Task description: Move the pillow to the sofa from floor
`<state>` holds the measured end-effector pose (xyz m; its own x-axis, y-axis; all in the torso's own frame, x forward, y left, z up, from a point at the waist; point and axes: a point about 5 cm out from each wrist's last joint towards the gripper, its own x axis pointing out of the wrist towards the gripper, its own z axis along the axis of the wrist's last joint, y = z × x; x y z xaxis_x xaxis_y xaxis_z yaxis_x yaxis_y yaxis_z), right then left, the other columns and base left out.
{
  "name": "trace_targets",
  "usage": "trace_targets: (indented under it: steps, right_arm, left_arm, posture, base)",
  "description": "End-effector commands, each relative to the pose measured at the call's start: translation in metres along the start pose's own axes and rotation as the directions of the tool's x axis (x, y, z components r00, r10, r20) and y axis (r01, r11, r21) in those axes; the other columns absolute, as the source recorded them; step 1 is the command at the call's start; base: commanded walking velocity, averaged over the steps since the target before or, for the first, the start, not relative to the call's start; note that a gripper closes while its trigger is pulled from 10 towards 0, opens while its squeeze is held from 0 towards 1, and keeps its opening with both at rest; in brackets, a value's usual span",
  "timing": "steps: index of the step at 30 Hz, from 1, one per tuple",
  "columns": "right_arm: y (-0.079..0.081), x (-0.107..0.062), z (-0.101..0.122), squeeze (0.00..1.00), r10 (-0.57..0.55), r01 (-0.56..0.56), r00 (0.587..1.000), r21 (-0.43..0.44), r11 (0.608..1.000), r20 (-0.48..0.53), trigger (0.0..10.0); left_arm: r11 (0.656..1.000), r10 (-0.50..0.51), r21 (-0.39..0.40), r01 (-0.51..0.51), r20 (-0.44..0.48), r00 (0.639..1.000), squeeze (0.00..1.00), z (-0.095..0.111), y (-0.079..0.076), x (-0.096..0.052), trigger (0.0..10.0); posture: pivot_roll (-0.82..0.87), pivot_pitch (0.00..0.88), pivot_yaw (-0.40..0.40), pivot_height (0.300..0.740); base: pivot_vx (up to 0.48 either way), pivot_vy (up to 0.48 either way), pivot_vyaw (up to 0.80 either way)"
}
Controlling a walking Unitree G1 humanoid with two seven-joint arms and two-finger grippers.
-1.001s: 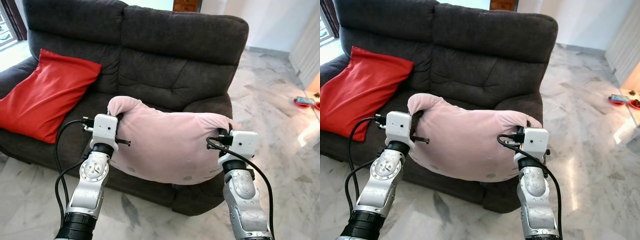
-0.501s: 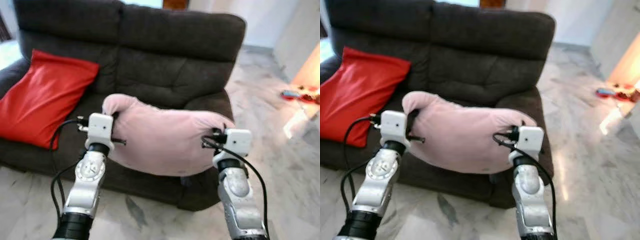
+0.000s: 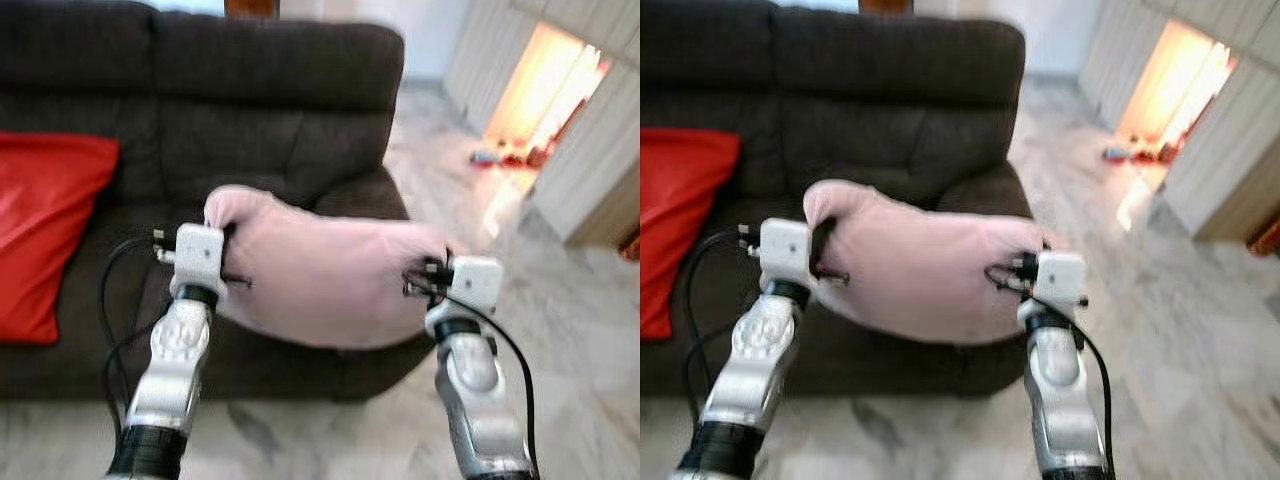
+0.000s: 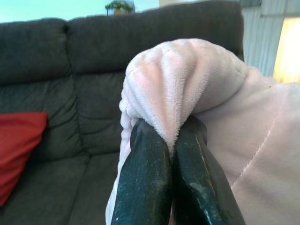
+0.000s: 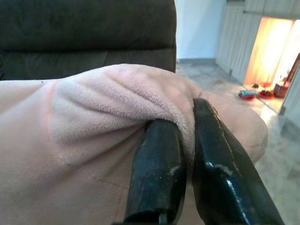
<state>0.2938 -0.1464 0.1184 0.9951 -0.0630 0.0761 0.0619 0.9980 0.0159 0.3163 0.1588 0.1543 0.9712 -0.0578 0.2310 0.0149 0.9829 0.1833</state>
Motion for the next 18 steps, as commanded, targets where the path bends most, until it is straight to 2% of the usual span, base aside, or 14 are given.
trace_targets:
  steps: [1, 4, 18]
  right_arm:
    - [-0.0035, 0.0026, 0.0101, 0.00, -0.022, 0.021, 0.999, 0.016, 1.000, 0.047, 10.0]
    - [-0.0026, 0.0033, 0.0099, 0.00, -0.016, 0.016, 0.999, 0.014, 1.000, 0.039, 10.0]
    - [-0.0001, 0.0036, 0.0088, 0.00, -0.011, 0.011, 0.999, 0.014, 1.000, 0.033, 10.0]
  left_arm:
    - [1.000, -0.004, -0.011, 0.004, 0.049, 0.999, 0.00, 0.0109, -0.0016, 0.0028, 10.0]
    - [1.000, -0.004, -0.014, 0.005, 0.049, 0.999, 0.00, 0.0108, -0.0017, 0.0027, 10.0]
    - [0.999, 0.007, -0.031, -0.006, 0.041, 0.999, 0.00, 0.0099, 0.0010, 0.0028, 10.0]
  posture:
    - [0.05, 0.000, -0.076, 0.740]
    - [0.05, 0.000, -0.076, 0.740]
    - [0.05, 0.000, -0.077, 0.740]
  base:
    - [0.000, 0.360, 0.00]
    - [0.000, 0.360, 0.00]
    - [0.000, 0.361, -0.69]
